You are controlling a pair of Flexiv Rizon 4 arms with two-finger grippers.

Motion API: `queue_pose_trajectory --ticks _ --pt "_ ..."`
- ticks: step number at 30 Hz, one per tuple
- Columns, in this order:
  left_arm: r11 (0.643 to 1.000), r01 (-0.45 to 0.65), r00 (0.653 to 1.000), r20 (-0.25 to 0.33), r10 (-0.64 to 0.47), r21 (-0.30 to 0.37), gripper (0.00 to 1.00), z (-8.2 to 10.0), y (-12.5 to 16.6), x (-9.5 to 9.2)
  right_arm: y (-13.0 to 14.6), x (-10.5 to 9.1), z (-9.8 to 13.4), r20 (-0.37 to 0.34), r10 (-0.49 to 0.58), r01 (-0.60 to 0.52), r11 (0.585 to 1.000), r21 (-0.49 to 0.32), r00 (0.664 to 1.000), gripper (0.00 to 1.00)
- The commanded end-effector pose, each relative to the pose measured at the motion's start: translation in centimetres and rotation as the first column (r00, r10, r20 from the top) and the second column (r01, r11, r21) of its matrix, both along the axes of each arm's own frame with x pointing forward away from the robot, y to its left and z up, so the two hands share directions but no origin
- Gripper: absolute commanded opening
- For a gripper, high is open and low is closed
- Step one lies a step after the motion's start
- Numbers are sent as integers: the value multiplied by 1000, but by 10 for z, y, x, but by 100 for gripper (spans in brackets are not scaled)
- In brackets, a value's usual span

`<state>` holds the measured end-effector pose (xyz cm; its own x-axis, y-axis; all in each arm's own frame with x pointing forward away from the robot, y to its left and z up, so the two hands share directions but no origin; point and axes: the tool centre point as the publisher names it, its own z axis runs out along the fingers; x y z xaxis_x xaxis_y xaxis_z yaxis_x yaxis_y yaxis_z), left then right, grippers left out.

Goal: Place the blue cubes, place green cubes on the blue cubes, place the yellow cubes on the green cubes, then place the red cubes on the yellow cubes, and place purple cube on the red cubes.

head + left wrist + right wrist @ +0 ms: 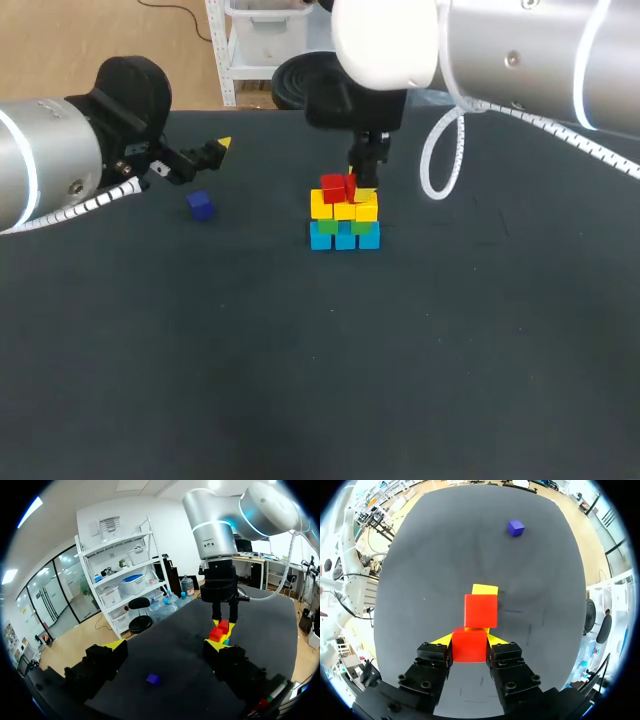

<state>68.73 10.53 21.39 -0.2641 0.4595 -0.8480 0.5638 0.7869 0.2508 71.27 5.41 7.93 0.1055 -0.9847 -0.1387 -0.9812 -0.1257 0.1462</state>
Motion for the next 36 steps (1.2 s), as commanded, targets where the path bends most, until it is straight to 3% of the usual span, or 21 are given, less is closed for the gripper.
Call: queue_pose_trajectory --ticks 1,26,36 --pt "1000 -4 1000 5 4 -1 100 -1 -1 0 0 1 1 4 -4 4 1000 6 1000 0" --pt "1000 -4 1000 5 4 -1 100 -1 -1 0 3 3 0 -2 18 -18 1000 9 1000 2" --pt "1000 -4 1000 5 4 -1 100 -1 -1 0 5 2 -2 -5 28 -27 1000 13 1000 13"
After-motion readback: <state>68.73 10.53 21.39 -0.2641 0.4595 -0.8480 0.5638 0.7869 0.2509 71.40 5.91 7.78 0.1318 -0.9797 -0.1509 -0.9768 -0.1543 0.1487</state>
